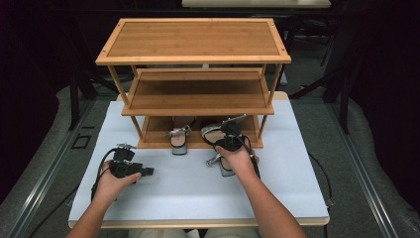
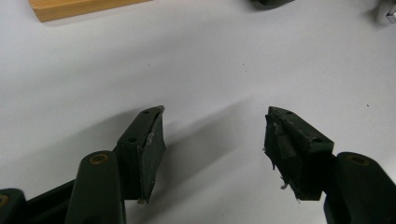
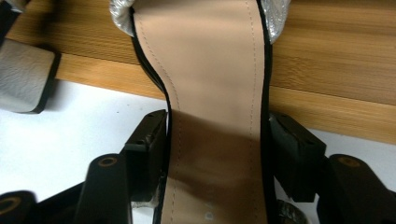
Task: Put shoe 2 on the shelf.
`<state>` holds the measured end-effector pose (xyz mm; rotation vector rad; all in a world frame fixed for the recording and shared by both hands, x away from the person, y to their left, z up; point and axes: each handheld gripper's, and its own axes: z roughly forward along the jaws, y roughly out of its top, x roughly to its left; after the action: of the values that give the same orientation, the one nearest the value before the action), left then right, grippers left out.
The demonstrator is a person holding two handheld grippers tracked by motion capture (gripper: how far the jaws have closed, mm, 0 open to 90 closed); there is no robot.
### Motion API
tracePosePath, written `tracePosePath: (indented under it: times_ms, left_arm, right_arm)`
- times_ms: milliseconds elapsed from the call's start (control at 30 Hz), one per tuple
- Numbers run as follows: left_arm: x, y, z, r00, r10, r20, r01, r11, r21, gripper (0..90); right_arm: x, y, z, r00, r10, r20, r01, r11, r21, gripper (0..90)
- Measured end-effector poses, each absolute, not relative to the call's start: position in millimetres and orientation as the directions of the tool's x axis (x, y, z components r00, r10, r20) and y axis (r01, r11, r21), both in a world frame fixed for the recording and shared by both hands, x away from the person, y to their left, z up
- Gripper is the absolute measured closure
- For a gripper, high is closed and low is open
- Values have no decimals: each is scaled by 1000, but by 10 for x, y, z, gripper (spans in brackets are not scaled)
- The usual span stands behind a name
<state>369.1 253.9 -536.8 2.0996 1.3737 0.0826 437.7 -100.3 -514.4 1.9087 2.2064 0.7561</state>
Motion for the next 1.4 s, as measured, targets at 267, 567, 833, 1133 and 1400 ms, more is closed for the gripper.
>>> tracePosePath:
  times_ms: [267,567,833,1133,1400]
  left_arm:
    - [3693,2533,-5385,461,844,-274,809,-273,521,377]
    - [3686,2514,-5395,458,846,-275,810,-269,522,377]
    - [3690,2541,-5403,448,851,-273,815,-263,516,377]
    - [3687,2540,-5401,446,852,-273,815,-260,519,377]
    - [3686,2543,-5391,448,850,-276,814,-261,520,377]
  right_arm:
    - [4237,-1090,-4972,-256,943,213,839,107,534,377]
    - [3984,-1145,-4745,-323,934,154,782,171,599,446]
    - [3660,-1290,-4654,-375,919,123,757,227,613,611]
    - [3433,-1426,-4659,-379,920,103,753,241,612,738]
    - [3343,-1515,-4803,-399,906,143,779,252,574,831]
